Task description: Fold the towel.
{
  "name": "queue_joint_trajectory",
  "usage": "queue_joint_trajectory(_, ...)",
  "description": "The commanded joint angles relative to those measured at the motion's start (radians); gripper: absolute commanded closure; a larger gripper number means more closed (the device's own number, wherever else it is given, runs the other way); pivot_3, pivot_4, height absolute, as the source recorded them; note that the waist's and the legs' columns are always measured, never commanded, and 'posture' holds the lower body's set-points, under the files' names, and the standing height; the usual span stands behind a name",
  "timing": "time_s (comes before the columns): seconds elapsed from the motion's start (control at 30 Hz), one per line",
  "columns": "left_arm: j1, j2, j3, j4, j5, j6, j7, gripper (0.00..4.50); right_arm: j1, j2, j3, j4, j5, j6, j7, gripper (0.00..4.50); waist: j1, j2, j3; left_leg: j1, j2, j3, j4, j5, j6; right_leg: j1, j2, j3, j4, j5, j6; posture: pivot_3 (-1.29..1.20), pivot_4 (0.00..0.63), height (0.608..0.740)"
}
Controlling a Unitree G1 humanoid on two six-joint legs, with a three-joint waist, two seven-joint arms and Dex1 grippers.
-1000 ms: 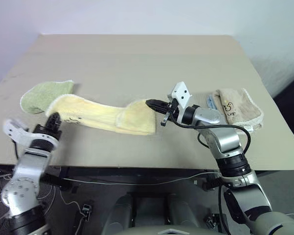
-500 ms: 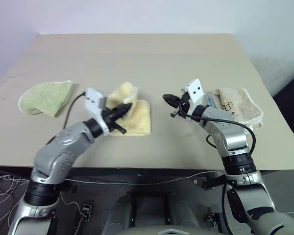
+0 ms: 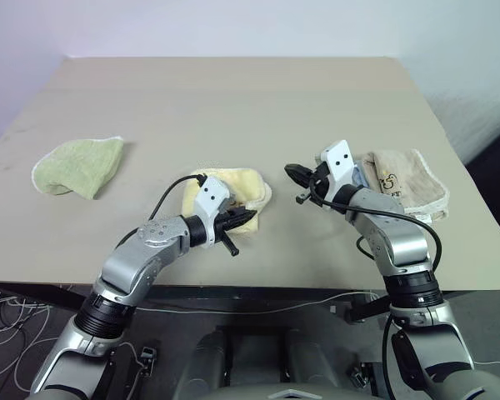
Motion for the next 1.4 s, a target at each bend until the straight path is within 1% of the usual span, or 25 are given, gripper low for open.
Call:
queue_joint_trajectory(0.03,0.005,-0.015,0.030,-0.037,-0.012,0.024,-0.022,3.83,0.000,-0.008,-0.018,-0.050,0.006,-0.007,-0.003,4.50,0.001,0.000,0.000,0.000,0.000,0.000,0.000,0.000,0.000,0.000,0.000,0.000,0.000,0.000,0.000,0.00,0.150,0.740)
queue_joint_trajectory(0.07,0.007,-0.019,0.039,-0.041,-0.022,0.036,-0.025,3.56,0.000,-0.009,-0.017,-0.050,0.006,-0.008,-0.002,4.50,0.001,0.000,0.000,0.000,0.000,0.000,0.000,0.000,0.000,0.000,0.000,0.000,0.000,0.000,0.000,0.00,0.150,0.740)
queue_joint_trajectory(0.17,0.015,-0.021,0.075,-0.059,-0.044,0.062,-0.035,2.52,-0.002,-0.009,-0.014,-0.048,0.005,-0.008,0.001,4.50,-0.001,0.000,0.000,0.000,0.000,0.000,0.000,0.000,0.000,0.000,0.000,0.000,0.000,0.000,0.000,0.00,0.150,0.740)
queue_joint_trajectory(0.27,0.034,-0.005,0.134,-0.081,-0.081,0.099,-0.046,1.61,-0.007,-0.012,-0.016,-0.042,0.006,-0.009,0.004,4.50,-0.002,0.000,0.000,0.000,0.000,0.000,0.000,0.000,0.000,0.000,0.000,0.000,0.000,0.000,0.000,0.00,0.150,0.740)
queue_joint_trajectory(0.3,0.041,-0.003,0.163,-0.088,-0.101,0.107,-0.050,1.24,-0.007,-0.013,-0.016,-0.042,0.007,-0.008,0.005,4.50,-0.001,0.000,0.000,0.000,0.000,0.000,0.000,0.000,0.000,0.000,0.000,0.000,0.000,0.000,0.000,0.00,0.150,0.740)
queue_joint_trajectory(0.33,0.048,0.000,0.198,-0.095,-0.127,0.111,-0.057,0.96,-0.008,-0.015,-0.017,-0.043,0.009,-0.007,0.008,4.50,-0.001,0.000,0.000,0.000,0.000,0.000,0.000,0.000,0.000,0.000,0.000,0.000,0.000,0.000,0.000,0.00,0.150,0.740)
queue_joint_trajectory(0.47,0.059,0.005,0.337,-0.104,-0.186,0.094,-0.053,0.96,-0.017,-0.015,-0.016,-0.055,0.025,0.000,0.025,4.50,0.000,0.000,0.000,0.000,0.000,0.000,0.000,0.000,0.000,0.000,0.000,0.000,0.000,0.000,0.000,0.00,0.150,0.740)
queue_joint_trajectory(0.53,0.059,0.012,0.385,-0.095,-0.194,0.077,-0.057,0.96,-0.024,-0.010,-0.013,-0.060,0.035,0.004,0.036,4.50,0.000,0.000,0.000,0.000,0.000,0.000,0.000,0.000,0.000,0.000,0.000,0.000,0.000,0.000,0.000,0.00,0.150,0.740)
queue_joint_trajectory(0.63,0.041,0.017,0.405,-0.074,-0.176,0.048,-0.065,1.57,-0.043,-0.003,0.001,-0.061,0.040,0.004,0.049,4.50,0.000,0.000,0.000,0.000,0.000,0.000,0.000,0.000,0.000,0.000,0.000,0.000,0.000,0.000,0.000,0.00,0.150,0.740)
queue_joint_trajectory(0.7,0.025,0.024,0.395,-0.054,-0.138,0.013,-0.074,2.20,-0.059,0.008,0.013,-0.060,0.046,0.005,0.060,4.50,0.001,0.000,0.000,0.000,0.000,0.000,0.000,0.000,0.000,0.000,0.000,0.000,0.000,0.000,0.000,0.00,0.150,0.740)
queue_joint_trajectory(0.77,0.006,0.033,0.355,-0.003,-0.069,-0.032,-0.081,2.83,-0.077,0.035,0.036,-0.054,0.051,0.009,0.069,4.50,0.001,0.000,0.000,0.000,0.000,0.000,0.000,0.000,0.000,0.000,0.000,-0.001,0.000,0.000,0.000,0.00,0.150,0.740)
queue_joint_trajectory(0.8,-0.001,0.038,0.326,0.029,-0.027,-0.061,-0.093,3.26,-0.083,0.053,0.051,-0.047,0.050,0.009,0.072,4.50,0.001,0.000,0.000,0.000,0.000,0.000,0.000,0.000,0.000,0.000,0.000,-0.001,0.000,0.000,0.000,0.00,0.150,0.740)
queue_joint_trajectory(0.9,-0.022,0.032,0.249,0.146,0.076,-0.149,-0.119,4.21,-0.087,0.109,0.096,0.009,0.035,0.008,0.069,4.50,-0.001,0.000,0.000,0.000,0.000,0.000,0.000,0.000,0.000,0.000,0.000,-0.001,0.000,0.000,0.000,0.00,0.150,0.740)
queue_joint_trajectory(0.93,-0.029,0.029,0.226,0.181,0.105,-0.173,-0.126,4.44,-0.081,0.123,0.114,0.038,0.020,-0.005,0.069,4.50,-0.002,0.000,0.000,0.000,0.000,0.000,0.000,0.000,0.000,0.000,0.000,-0.001,0.000,0.000,0.000,0.00,0.150,0.740)
queue_joint_trajectory(1.07,-0.037,0.018,0.163,0.280,0.175,-0.221,-0.164,4.44,-0.061,0.160,0.170,0.148,-0.018,-0.034,0.079,4.50,0.001,0.000,0.000,0.000,0.000,0.000,0.000,0.000,0.000,0.000,0.000,-0.001,0.000,0.000,0.000,0.00,0.150,0.740)
queue_joint_trajectory(1.13,-0.029,0.023,0.124,0.328,0.232,-0.247,-0.172,4.44,-0.051,0.167,0.204,0.218,-0.057,-0.047,0.071,4.50,0.001,0.000,0.000,0.000,0.000,0.000,0.000,0.000,0.000,0.000,0.000,-0.001,0.000,0.000,0.000,0.00,0.150,0.740)
queue_joint_trajectory(1.2,-0.014,0.023,0.110,0.356,0.262,-0.267,-0.179,4.44,-0.038,0.167,0.220,0.270,-0.086,-0.057,0.063,4.50,0.000,0.000,0.000,0.000,-0.001,0.000,0.000,0.000,0.000,0.000,0.000,-0.001,0.000,0.000,0.000,0.00,0.150,0.740)
queue_joint_trajectory(1.3,0.001,0.021,0.117,0.359,0.271,-0.279,-0.190,4.44,-0.024,0.162,0.220,0.285,-0.102,-0.071,0.064,4.50,0.000,0.001,-0.002,0.002,0.000,0.000,0.000,0.000,0.000,0.001,0.000,-0.001,0.001,0.000,0.000,0.00,0.150,0.740)
queue_joint_trajectory(1.4,0.009,0.003,0.175,0.329,0.224,-0.269,-0.184,4.44,-0.012,0.155,0.199,0.235,-0.089,-0.086,0.074,4.50,-0.001,0.000,-0.002,0.002,0.000,0.000,0.000,0.000,0.000,0.002,0.000,-0.001,0.001,0.000,0.000,0.00,0.150,0.740)
